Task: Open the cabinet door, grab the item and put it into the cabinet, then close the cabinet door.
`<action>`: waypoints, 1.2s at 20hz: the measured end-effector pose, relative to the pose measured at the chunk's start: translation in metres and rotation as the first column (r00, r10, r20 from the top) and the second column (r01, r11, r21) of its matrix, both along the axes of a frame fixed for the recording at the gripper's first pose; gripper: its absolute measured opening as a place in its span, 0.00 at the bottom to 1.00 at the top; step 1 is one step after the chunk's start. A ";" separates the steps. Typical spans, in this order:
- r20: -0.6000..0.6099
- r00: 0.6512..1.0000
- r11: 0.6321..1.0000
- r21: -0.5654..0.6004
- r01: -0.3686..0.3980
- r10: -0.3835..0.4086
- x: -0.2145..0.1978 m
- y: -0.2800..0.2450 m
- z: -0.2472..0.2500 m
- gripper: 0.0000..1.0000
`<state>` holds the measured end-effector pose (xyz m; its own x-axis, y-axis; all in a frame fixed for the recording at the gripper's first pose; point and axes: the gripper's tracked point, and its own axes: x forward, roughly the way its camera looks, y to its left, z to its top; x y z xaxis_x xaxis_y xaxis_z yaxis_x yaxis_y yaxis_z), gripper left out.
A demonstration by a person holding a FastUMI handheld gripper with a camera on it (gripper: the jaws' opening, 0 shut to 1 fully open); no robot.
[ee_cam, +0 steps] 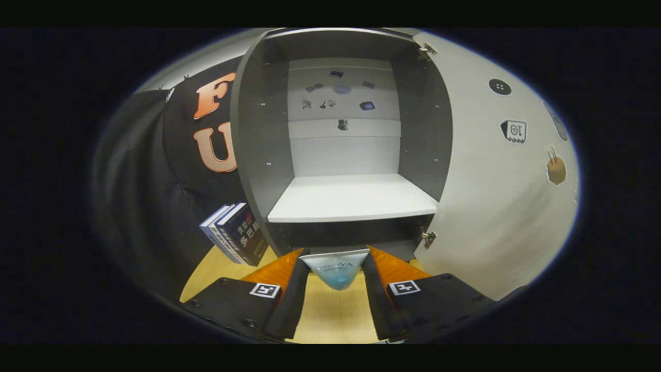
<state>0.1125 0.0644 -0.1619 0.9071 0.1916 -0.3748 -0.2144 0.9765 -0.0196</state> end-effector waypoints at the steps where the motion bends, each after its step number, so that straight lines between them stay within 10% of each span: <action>1: 0.013 1.000 1.000 -0.002 -0.006 0.006 0.005 0.004 0.010 0.62; 24: 0.002 0.998 0.997 -0.057 0.061 -0.061 0.193 0.016 0.051 0.63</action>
<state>0.3055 0.0800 -0.1114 0.9167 0.1142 -0.3830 -0.1543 0.9851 -0.0755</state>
